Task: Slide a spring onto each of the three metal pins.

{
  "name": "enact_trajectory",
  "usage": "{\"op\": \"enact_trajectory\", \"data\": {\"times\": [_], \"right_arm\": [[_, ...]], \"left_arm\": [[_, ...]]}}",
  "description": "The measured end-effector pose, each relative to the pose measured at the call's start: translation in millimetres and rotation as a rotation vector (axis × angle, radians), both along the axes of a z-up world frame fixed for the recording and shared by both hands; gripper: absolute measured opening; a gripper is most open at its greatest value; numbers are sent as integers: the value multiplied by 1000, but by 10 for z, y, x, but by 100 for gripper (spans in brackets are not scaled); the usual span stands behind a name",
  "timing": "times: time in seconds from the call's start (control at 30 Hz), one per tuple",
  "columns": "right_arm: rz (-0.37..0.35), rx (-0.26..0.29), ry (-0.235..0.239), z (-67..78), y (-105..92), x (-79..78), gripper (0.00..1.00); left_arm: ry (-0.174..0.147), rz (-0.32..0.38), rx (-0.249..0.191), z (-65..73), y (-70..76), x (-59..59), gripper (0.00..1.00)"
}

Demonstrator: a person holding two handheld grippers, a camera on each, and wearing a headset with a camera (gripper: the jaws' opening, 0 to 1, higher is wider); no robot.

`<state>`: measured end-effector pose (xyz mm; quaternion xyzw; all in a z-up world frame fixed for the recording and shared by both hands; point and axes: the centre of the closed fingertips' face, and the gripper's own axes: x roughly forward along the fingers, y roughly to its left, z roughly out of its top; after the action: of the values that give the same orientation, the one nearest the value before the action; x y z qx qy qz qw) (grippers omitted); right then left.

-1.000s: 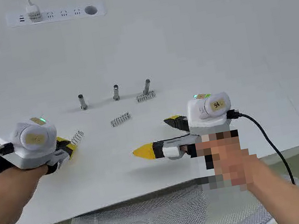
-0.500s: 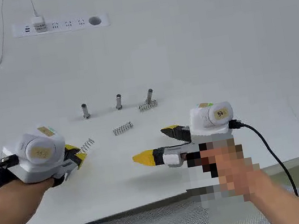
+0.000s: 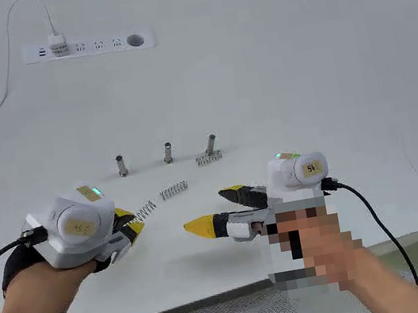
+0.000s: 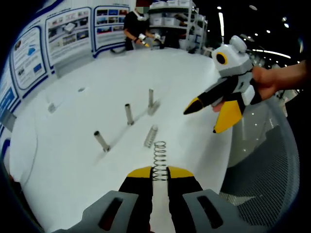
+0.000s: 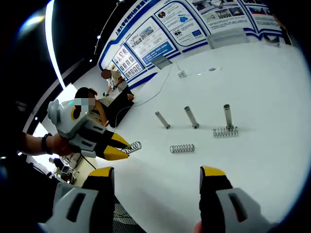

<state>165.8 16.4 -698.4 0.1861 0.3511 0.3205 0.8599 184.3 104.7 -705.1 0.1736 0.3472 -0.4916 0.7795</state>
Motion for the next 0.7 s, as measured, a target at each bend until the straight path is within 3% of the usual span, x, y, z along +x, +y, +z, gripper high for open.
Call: {"op": "enact_trajectory", "data": {"times": [0.27, 0.4, 0.57, 0.7], "right_arm": [[-17, 64, 7, 54, 44, 29, 63], [-13, 102, 13, 94, 82, 19, 50], [-14, 117, 17, 97, 110, 26, 49], [-7, 138, 20, 114, 145, 19, 43]], "left_arm": [[-7, -46, -13, 38, -192, -104, 10], [-9, -77, -10, 38, -270, -174, 10], [-20, -109, -11, 83, -351, -246, 10], [-21, -128, -15, 101, -403, -289, 10]]}}
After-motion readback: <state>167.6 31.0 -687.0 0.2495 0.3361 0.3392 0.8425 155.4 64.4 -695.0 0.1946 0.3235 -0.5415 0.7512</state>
